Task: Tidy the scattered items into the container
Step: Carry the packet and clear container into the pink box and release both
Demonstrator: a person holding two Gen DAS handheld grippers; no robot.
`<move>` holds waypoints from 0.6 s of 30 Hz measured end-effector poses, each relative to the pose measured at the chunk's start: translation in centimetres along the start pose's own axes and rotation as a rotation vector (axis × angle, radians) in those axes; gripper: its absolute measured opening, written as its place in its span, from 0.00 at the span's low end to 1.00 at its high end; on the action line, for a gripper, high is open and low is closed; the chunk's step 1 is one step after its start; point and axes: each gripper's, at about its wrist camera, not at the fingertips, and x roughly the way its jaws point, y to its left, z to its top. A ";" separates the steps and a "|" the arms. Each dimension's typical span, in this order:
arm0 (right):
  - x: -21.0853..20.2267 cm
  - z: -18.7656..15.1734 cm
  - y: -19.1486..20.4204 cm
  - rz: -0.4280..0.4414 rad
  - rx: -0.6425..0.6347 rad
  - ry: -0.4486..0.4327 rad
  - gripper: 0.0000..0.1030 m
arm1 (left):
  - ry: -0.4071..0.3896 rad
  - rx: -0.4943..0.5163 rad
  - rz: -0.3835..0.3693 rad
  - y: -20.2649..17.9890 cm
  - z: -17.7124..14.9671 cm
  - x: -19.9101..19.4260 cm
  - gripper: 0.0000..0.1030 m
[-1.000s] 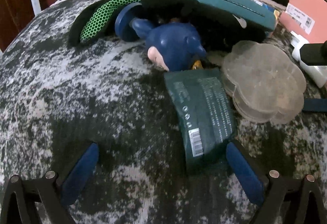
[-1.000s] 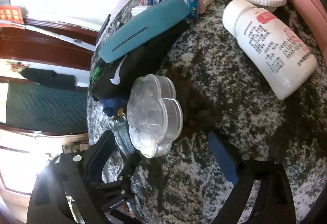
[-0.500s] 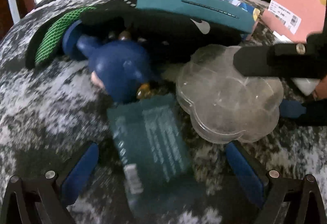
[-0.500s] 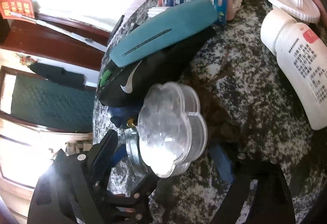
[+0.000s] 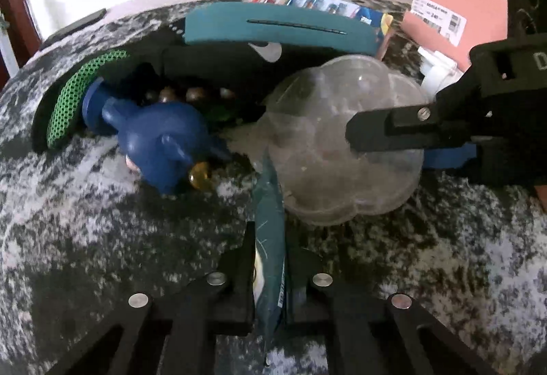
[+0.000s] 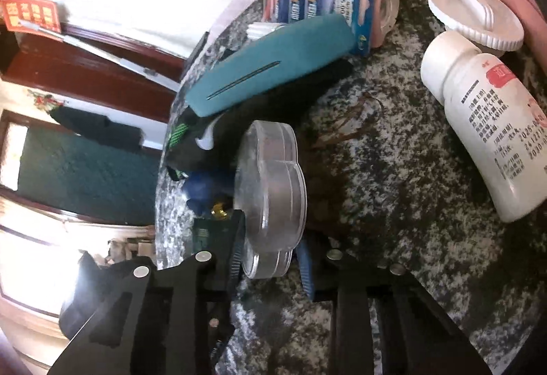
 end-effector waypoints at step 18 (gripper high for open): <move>-4.8 0.7 2.7 0.110 -0.040 -0.089 0.22 | -0.201 -0.116 -0.064 2.3 1.9 -8.0 0.06</move>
